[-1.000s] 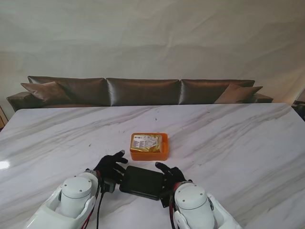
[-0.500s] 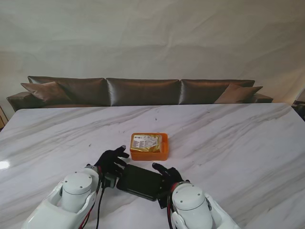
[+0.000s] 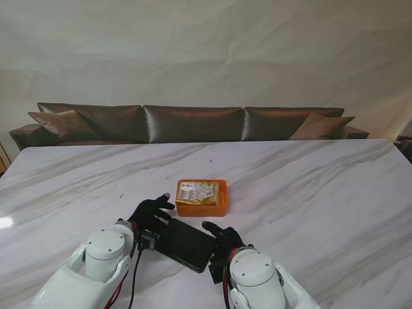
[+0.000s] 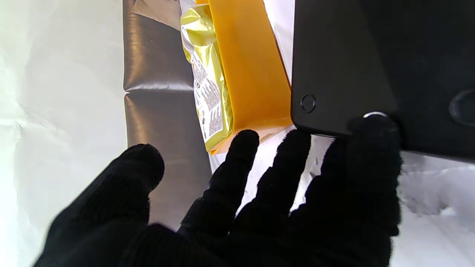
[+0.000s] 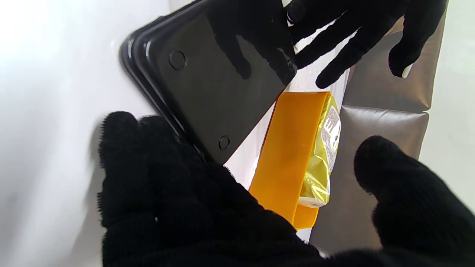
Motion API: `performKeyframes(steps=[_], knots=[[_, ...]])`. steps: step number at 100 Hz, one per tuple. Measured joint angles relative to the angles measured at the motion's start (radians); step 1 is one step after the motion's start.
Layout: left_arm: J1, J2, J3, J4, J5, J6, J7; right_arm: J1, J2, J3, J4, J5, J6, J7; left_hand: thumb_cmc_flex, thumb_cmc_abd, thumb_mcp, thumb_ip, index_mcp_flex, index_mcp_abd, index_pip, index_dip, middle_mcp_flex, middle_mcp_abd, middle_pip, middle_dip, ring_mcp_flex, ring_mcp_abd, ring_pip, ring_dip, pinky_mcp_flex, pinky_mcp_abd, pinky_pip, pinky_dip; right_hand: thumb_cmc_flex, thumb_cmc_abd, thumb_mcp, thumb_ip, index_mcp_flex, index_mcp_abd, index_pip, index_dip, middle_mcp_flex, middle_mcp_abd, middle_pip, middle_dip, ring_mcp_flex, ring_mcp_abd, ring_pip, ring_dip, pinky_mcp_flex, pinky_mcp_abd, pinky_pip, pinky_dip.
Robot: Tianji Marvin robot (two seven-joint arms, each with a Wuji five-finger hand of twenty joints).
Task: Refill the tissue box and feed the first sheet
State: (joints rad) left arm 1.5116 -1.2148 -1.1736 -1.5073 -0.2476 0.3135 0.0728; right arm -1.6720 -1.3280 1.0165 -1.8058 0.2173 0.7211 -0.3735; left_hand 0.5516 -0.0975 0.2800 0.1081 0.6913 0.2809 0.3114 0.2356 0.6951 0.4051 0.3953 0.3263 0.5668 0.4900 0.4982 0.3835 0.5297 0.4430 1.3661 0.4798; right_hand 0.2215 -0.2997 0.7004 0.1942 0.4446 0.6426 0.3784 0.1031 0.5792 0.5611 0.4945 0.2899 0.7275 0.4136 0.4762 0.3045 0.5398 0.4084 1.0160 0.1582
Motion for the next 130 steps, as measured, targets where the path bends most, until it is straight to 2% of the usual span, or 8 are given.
performKeyframes(steps=[50, 51, 55, 60, 76, 95, 109, 130], knots=[[-0.038, -0.003, 0.020, 0.050, -0.009, -0.038, -0.014, -0.001, -0.002, -0.004, -0.012, 0.003, -0.003, -0.003, 0.000, 0.000, 0.000, 0.000, 0.000, 0.010, 0.000, 0.000, 0.013, -0.029, 0.015, 0.002, 0.000, 0.000, 0.002, 0.009, 0.000, -0.007, 0.065, 0.000, 0.000, 0.000, 0.000, 0.000, 0.000, -0.002, 0.002, 0.000, 0.000, 0.016, 0.000, 0.005, 0.002, 0.000, 0.000, 0.000, 0.000, 0.000, 0.000, 0.000], [-0.039, -0.003, 0.020, 0.051, -0.009, -0.038, -0.015, 0.000, -0.002, -0.004, -0.013, 0.003, -0.004, -0.003, 0.000, 0.000, 0.000, 0.000, 0.000, 0.010, 0.000, 0.000, 0.013, -0.029, 0.015, 0.002, 0.000, 0.000, 0.002, 0.008, 0.000, -0.007, 0.065, 0.000, 0.000, 0.000, 0.000, 0.000, 0.001, -0.009, 0.005, 0.000, 0.000, 0.022, 0.000, 0.005, 0.003, 0.000, 0.000, 0.000, 0.000, 0.000, 0.000, 0.000], [-0.041, -0.003, 0.022, 0.054, -0.010, -0.041, -0.017, 0.000, -0.003, -0.007, -0.015, 0.005, -0.006, -0.003, 0.000, 0.000, 0.000, 0.000, 0.000, 0.011, 0.000, 0.000, 0.014, -0.040, 0.023, 0.004, 0.000, 0.000, 0.002, 0.006, 0.000, -0.009, 0.068, 0.000, 0.000, 0.000, 0.000, 0.000, 0.043, -0.142, 0.083, 0.025, 0.000, 0.055, -0.003, 0.004, 0.014, 0.008, 0.000, 0.000, 0.000, 0.000, 0.000, 0.000], [-0.044, -0.004, 0.024, 0.057, -0.010, -0.044, -0.019, 0.001, -0.004, -0.011, -0.015, 0.007, -0.008, -0.003, 0.000, 0.000, 0.000, 0.000, 0.000, 0.011, 0.000, 0.000, 0.014, -0.042, 0.025, 0.004, -0.001, 0.000, -0.002, -0.003, 0.000, -0.009, 0.081, -0.002, 0.000, 0.000, 0.000, 0.000, 0.035, -0.164, 0.101, 0.031, 0.000, 0.077, -0.005, 0.004, 0.017, 0.024, 0.000, 0.000, 0.000, 0.014, 0.000, 0.000], [-0.051, -0.007, 0.026, 0.068, -0.010, -0.053, -0.021, 0.001, -0.007, -0.015, -0.015, 0.011, -0.011, -0.006, 0.000, 0.000, 0.000, 0.000, 0.000, 0.011, 0.000, 0.000, 0.014, -0.051, 0.030, 0.006, -0.001, 0.000, -0.008, -0.004, 0.000, -0.011, 0.115, -0.003, 0.000, 0.000, 0.000, 0.000, 0.045, -0.171, 0.113, 0.031, 0.000, 0.085, -0.013, 0.004, 0.017, 0.028, 0.000, 0.000, 0.000, 0.017, 0.000, 0.000], [-0.051, -0.007, 0.025, 0.069, -0.004, -0.053, -0.023, -0.004, -0.008, -0.015, -0.016, 0.004, -0.016, -0.007, 0.000, 0.000, 0.000, 0.000, 0.000, 0.011, 0.000, 0.000, 0.014, -0.052, 0.030, 0.006, -0.001, -0.007, -0.008, -0.004, 0.001, -0.019, 0.117, -0.003, 0.000, 0.000, 0.000, 0.000, 0.051, -0.183, 0.116, 0.035, 0.000, 0.086, -0.014, 0.004, 0.017, 0.028, 0.000, 0.000, 0.000, 0.017, 0.000, 0.000], [-0.042, -0.010, 0.018, 0.065, -0.001, -0.049, -0.023, -0.017, -0.014, -0.011, -0.016, 0.001, -0.043, -0.035, 0.000, 0.000, 0.000, 0.000, 0.000, 0.011, 0.000, 0.000, 0.014, -0.064, 0.030, 0.006, -0.002, -0.048, -0.003, -0.003, 0.002, -0.043, 0.117, -0.004, 0.000, 0.000, 0.000, 0.000, 0.068, -0.209, 0.129, 0.041, 0.000, 0.083, -0.014, 0.003, 0.017, 0.028, 0.000, 0.000, 0.000, 0.017, 0.000, 0.000], [-0.008, -0.011, 0.001, 0.028, 0.013, -0.014, -0.020, -0.036, -0.014, -0.008, -0.023, -0.082, -0.036, -0.029, 0.000, 0.000, 0.000, 0.000, 0.000, 0.011, 0.000, 0.000, 0.015, -0.082, 0.031, 0.006, -0.002, -0.082, 0.062, 0.022, 0.013, -0.046, 0.103, -0.004, 0.000, 0.000, 0.000, 0.000, 0.078, -0.230, 0.131, 0.049, 0.031, 0.043, -0.030, -0.003, 0.017, 0.024, 0.000, 0.000, -0.004, 0.017, 0.000, 0.000]])
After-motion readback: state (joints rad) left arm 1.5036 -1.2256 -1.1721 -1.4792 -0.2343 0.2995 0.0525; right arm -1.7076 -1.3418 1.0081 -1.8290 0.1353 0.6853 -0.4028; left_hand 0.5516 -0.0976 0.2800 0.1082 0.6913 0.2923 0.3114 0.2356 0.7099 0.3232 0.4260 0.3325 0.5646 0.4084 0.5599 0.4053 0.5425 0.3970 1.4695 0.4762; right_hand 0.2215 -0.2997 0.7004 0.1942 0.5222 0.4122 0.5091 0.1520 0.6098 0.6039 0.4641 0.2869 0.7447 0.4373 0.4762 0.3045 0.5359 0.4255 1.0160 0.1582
